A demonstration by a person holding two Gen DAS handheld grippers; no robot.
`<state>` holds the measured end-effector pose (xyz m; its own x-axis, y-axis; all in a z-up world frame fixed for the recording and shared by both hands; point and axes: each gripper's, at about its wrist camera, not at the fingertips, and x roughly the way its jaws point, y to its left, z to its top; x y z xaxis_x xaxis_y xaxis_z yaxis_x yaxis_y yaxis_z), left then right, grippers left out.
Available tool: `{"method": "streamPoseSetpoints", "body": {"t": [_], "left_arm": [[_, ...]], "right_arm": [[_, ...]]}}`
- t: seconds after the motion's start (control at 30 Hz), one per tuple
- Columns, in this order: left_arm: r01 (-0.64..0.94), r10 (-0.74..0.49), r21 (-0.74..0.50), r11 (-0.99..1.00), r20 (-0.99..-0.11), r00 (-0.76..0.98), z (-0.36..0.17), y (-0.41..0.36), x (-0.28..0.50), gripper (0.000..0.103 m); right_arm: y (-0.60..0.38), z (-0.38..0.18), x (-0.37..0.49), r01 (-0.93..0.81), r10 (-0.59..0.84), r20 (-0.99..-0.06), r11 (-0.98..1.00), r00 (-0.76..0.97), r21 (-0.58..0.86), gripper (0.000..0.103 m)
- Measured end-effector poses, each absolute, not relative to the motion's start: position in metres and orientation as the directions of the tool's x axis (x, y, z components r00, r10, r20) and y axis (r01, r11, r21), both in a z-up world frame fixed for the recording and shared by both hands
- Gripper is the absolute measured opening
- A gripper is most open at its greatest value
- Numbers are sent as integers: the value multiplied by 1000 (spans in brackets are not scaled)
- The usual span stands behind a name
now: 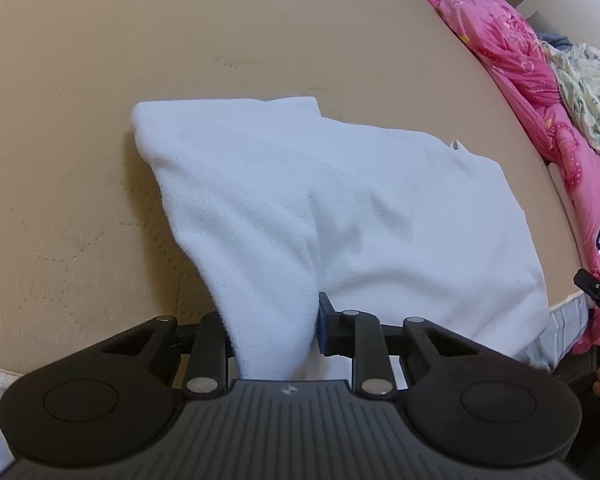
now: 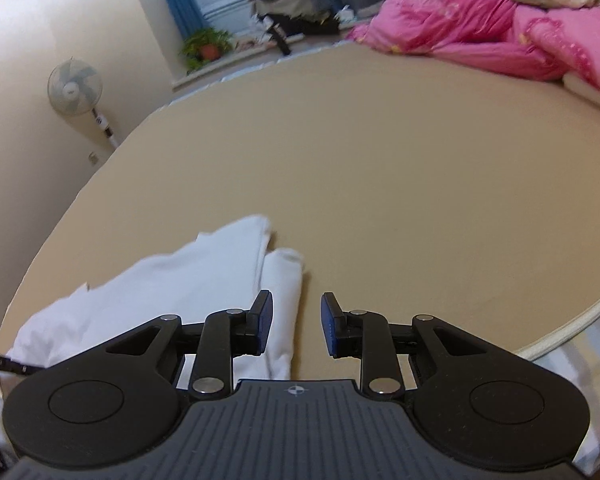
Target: Fold small clothes
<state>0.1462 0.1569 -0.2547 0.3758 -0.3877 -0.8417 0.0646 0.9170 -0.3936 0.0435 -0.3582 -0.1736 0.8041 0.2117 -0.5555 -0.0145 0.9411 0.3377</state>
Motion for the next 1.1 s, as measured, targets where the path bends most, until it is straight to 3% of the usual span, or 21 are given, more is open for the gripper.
{"method": "streamPoseSetpoints", "body": {"t": [0.4,0.9,1.1], "left_arm": [[32,-392,-409,912,-845,364,-257,163,146,34],[110,-340,-324,940,-852,398,-253,148,140,36],[111,-333,-316,942,-851,406,-253,147,138,36]], "right_arm": [[-321,-186,57,-110,246,-595,960,765,256,33],[-318,-189,60,-90,224,-612,966,758,242,34],[-318,-189,59,-88,219,-611,967,761,237,39]]}}
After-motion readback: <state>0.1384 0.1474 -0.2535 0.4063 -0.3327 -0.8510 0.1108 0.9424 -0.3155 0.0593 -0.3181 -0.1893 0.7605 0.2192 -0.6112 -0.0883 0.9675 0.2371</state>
